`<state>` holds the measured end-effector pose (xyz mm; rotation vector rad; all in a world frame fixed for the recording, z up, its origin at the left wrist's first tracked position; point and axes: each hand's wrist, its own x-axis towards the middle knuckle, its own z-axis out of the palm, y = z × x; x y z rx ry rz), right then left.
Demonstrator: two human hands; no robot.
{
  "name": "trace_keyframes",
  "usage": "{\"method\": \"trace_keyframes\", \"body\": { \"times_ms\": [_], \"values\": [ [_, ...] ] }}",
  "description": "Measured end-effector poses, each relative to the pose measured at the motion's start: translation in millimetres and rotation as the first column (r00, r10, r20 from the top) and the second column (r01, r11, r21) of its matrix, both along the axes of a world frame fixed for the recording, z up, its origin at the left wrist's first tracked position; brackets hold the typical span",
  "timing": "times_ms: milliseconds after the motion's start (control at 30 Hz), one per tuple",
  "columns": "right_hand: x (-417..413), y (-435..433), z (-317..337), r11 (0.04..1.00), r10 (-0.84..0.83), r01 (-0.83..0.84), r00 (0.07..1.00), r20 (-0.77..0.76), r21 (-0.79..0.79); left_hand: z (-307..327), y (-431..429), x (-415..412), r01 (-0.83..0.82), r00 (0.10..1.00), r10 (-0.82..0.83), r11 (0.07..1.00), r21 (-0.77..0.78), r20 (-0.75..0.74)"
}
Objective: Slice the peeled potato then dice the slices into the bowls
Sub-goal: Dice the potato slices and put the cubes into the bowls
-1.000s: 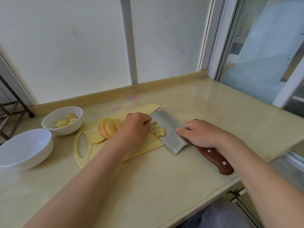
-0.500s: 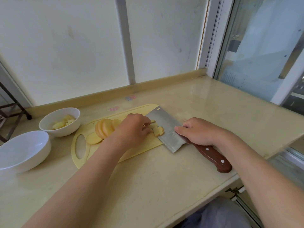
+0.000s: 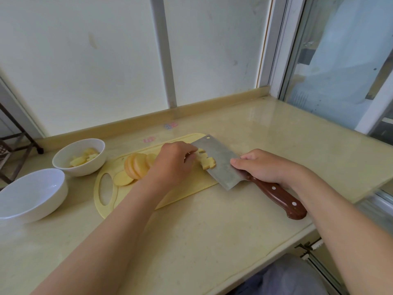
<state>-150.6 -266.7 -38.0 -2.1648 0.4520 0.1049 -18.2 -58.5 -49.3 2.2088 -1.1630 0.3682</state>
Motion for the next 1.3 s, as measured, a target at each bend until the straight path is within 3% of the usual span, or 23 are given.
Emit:
{"method": "trace_keyframes", "body": {
  "times_ms": [300,500,667,867,1067,1300],
  "values": [
    [0,5,11,0.999,0.005,-0.006,1.000,0.022,0.036,34,21,-5,-0.135,0.985,0.134,0.991,-0.002,-0.109],
    [14,41,37,0.990,0.054,-0.064,0.995,0.080,0.126,76,52,-12,-0.244,0.960,0.274,0.921,0.304,-0.058],
    [35,102,54,0.969,0.132,-0.151,0.985,0.109,0.197,86,104,-8,-0.377,0.906,0.422,0.831,0.409,-0.020],
    [60,167,63,0.945,0.191,-0.214,0.975,0.112,0.248,89,158,5,-0.520,0.820,0.572,0.732,0.440,0.016],
    [77,198,67,0.910,0.222,-0.250,0.968,0.120,0.331,90,183,22,-0.558,0.793,0.608,0.701,0.445,0.036],
    [104,209,64,0.932,0.234,-0.245,0.970,0.071,0.269,77,197,57,-0.571,0.772,0.634,0.674,0.468,0.028]
  ]
}}
